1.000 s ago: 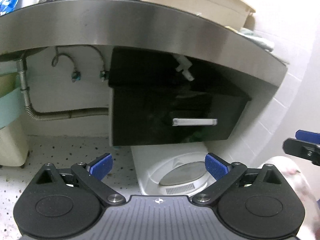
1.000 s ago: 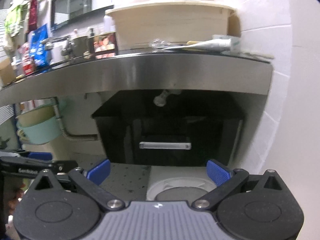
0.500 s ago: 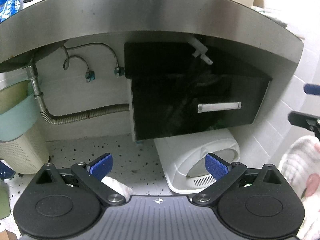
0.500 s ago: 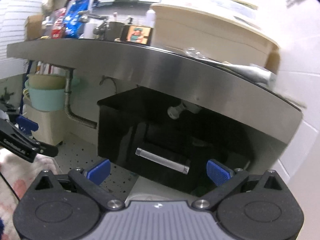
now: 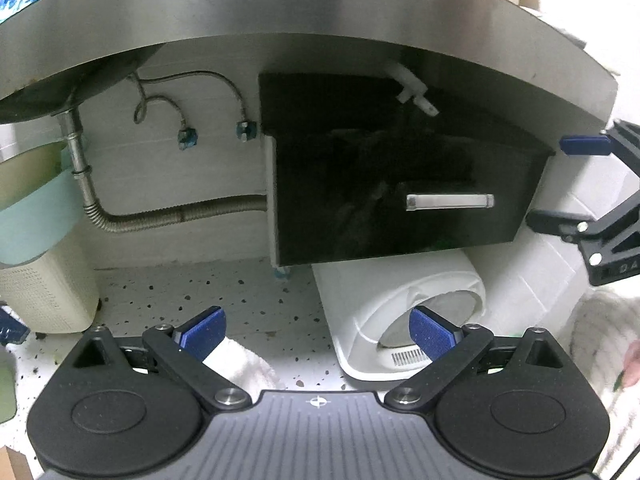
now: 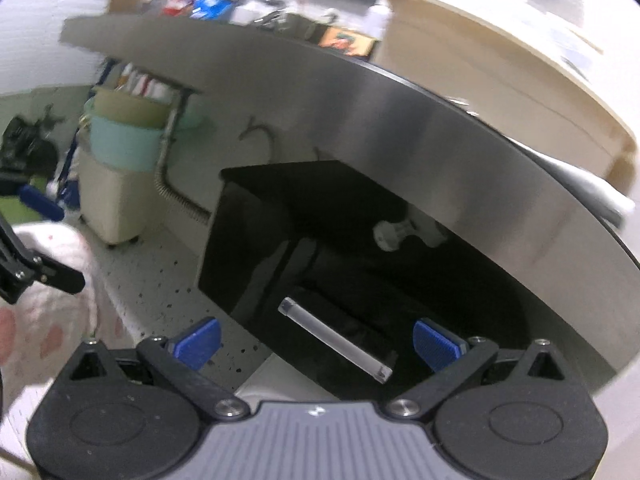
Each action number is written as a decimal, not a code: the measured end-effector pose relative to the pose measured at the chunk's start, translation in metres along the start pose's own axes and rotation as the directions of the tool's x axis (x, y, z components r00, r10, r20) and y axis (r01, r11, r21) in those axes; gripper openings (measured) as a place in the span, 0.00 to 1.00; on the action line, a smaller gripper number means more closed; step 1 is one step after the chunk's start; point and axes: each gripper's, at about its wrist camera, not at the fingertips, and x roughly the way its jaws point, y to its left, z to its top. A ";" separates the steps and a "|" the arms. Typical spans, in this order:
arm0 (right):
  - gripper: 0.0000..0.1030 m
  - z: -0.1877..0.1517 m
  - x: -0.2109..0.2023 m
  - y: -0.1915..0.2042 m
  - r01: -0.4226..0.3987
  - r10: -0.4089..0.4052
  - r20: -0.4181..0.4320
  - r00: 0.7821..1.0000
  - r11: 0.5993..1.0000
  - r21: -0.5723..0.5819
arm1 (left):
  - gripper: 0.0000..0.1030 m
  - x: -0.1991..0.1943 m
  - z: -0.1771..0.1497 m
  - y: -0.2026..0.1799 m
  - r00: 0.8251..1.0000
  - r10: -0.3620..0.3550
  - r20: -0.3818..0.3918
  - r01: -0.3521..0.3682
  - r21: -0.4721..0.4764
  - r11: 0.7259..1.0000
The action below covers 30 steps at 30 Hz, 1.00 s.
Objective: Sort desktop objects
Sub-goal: 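Move the right tool toward the silver drawer handle, then close the right gripper on the silver drawer handle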
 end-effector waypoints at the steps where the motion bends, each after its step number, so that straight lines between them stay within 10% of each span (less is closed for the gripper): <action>1: 1.00 0.001 0.003 0.004 -0.001 0.001 -0.006 1.000 1.000 -0.025 | 0.96 0.000 -0.001 0.001 1.000 -0.005 0.001 0.005 -0.012 1.000; 11: 0.90 0.003 0.046 0.021 0.006 -0.039 -0.123 0.992 0.966 -0.257 | 0.95 0.003 -0.003 0.012 1.000 -0.013 -0.011 0.012 -0.080 0.997; 30: 0.90 -0.022 0.124 0.046 -0.076 -0.140 -0.275 0.951 0.758 -0.647 | 0.95 0.010 -0.005 0.004 0.999 0.008 -0.044 -0.010 -0.037 0.999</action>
